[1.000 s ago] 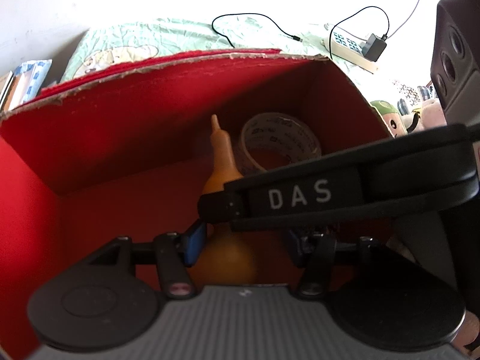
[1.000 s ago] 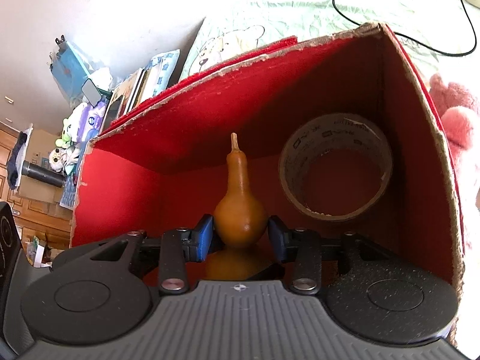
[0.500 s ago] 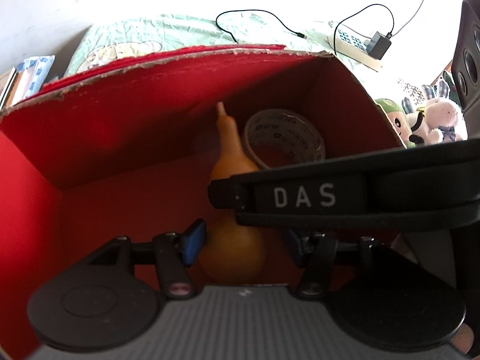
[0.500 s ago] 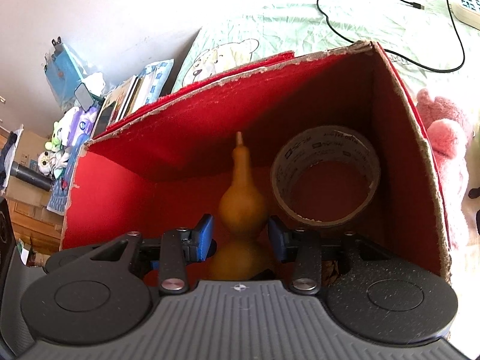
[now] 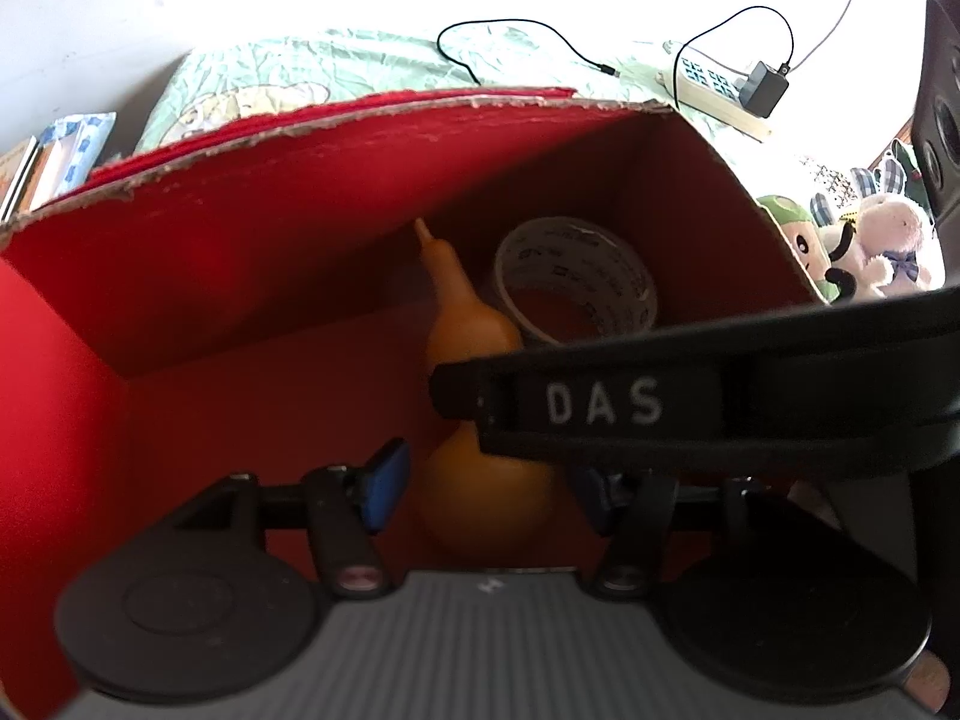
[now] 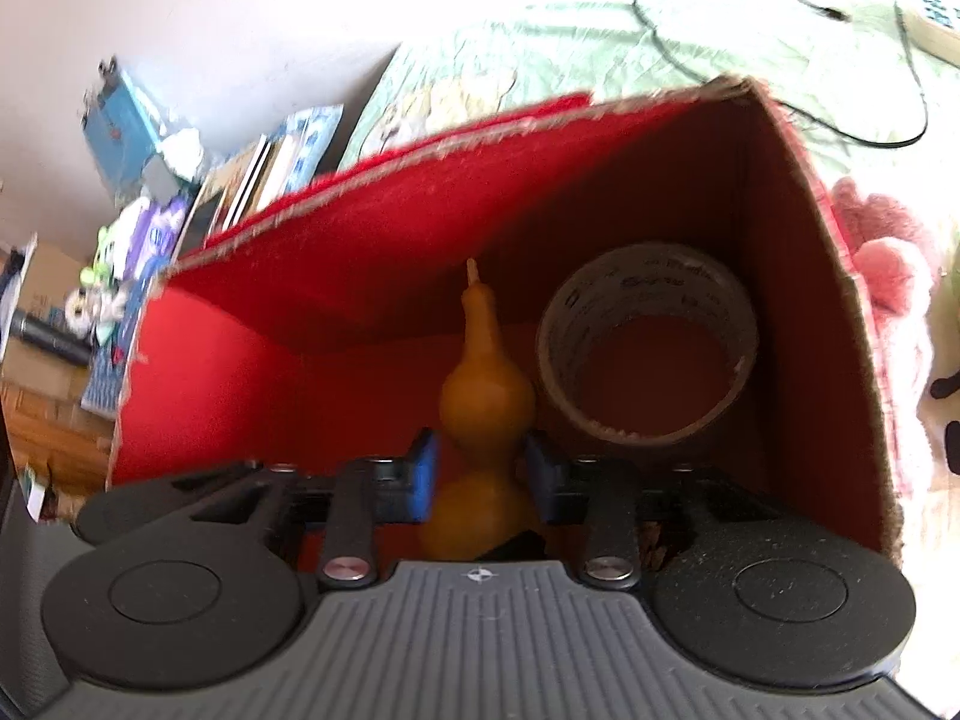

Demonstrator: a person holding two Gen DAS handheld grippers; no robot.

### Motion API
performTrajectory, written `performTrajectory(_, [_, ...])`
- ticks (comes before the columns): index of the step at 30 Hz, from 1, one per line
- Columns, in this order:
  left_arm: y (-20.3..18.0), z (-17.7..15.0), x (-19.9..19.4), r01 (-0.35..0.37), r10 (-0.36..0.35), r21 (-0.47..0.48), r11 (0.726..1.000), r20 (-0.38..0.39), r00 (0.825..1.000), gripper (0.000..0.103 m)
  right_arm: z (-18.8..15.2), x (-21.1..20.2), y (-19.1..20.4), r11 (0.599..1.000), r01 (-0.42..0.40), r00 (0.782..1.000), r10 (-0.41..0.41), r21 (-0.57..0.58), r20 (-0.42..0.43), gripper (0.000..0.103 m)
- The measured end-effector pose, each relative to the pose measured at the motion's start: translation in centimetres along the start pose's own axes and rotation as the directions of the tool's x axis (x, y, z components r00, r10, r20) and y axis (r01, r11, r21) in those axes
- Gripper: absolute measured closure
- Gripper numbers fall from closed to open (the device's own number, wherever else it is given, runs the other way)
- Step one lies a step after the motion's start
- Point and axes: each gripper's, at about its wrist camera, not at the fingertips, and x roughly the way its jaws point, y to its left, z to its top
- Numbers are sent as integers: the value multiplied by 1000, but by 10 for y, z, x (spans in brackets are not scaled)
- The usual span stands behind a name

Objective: Organize objects
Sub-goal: 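Open the right gripper to release the gourd on the box floor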

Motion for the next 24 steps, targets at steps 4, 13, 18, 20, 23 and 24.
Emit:
performTrajectory(4, [-2, -1, -1, 5, -6, 23, 1000, 8, 1000, 43, 2, 6, -7, 997, -61, 997, 63, 44, -53, 80])
performTrajectory(13, [-2, -1, -1, -4, 4, 28, 1000, 7, 1000, 43, -2, 3, 6, 1000, 4, 1000, -4, -8, -29, 79])
performTrajectory(18, [-3, -1, -2, -2, 2, 48, 999, 17, 1000, 43, -1, 4, 1, 1000, -18, 1000, 18, 22, -16, 78])
performTrajectory(20, [-3, 0, -1, -4, 3, 46, 999, 15, 1000, 43, -3, 0, 4, 1000, -5, 1000, 6, -11, 22, 78])
performTrajectory(23, [-5, -1, 0, -20, 19, 51, 999, 17, 1000, 42, -7, -3, 12, 997, 52, 997, -48, -64, 61, 73])
performTrajectory(24, [-6, -1, 0, -28, 27, 54, 998, 17, 999, 40, -8, -2, 14, 994, 74, 995, -68, -77, 71, 73])
